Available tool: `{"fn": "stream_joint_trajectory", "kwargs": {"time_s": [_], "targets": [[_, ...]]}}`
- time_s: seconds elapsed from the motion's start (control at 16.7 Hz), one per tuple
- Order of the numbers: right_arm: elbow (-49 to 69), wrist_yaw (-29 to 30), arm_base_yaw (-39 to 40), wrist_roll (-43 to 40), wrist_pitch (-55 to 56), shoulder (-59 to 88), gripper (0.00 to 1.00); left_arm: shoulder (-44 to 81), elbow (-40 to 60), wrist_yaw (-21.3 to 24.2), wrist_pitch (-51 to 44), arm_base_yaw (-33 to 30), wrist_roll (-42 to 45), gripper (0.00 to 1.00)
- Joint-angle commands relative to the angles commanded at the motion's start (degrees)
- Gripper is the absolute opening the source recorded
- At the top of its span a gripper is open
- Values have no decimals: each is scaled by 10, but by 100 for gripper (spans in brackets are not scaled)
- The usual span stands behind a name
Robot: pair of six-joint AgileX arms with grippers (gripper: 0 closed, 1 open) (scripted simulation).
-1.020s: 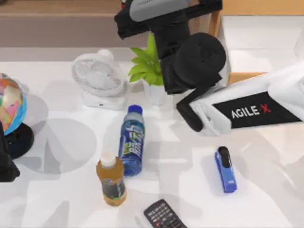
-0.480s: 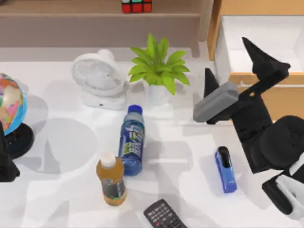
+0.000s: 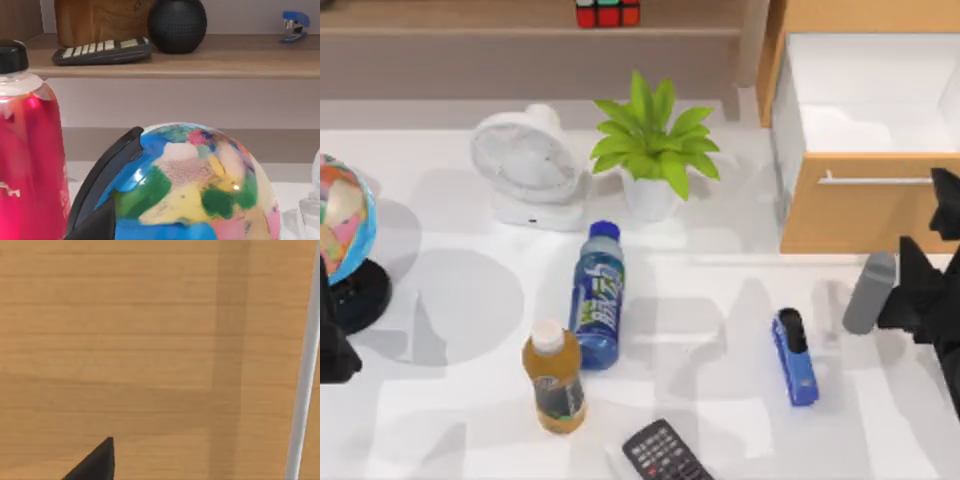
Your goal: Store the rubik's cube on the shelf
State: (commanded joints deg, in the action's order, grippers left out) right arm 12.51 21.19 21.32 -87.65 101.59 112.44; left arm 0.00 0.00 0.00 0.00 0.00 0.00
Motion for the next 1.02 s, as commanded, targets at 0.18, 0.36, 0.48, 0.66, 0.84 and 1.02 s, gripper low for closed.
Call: {"fn": "stream_joint_trajectory", "kwargs": {"time_s": [0.18, 0.36, 0.48, 0.66, 0.84, 1.02], "targets": [[-2, 5, -15, -14, -9, 9, 100, 0, 0, 0, 0, 0, 0, 100], [0, 5, -13, -14, -14, 22, 100, 0, 0, 0, 0, 0, 0, 100], [7, 4, -15, -14, -13, 18, 100, 0, 0, 0, 0, 0, 0, 100], [22, -2, -22, -15, -25, 17, 100, 0, 0, 0, 0, 0, 0, 100], [39, -11, -31, -15, -41, 18, 100, 0, 0, 0, 0, 0, 0, 100], [51, -16, -36, -15, -53, 18, 100, 0, 0, 0, 0, 0, 0, 100]]}}
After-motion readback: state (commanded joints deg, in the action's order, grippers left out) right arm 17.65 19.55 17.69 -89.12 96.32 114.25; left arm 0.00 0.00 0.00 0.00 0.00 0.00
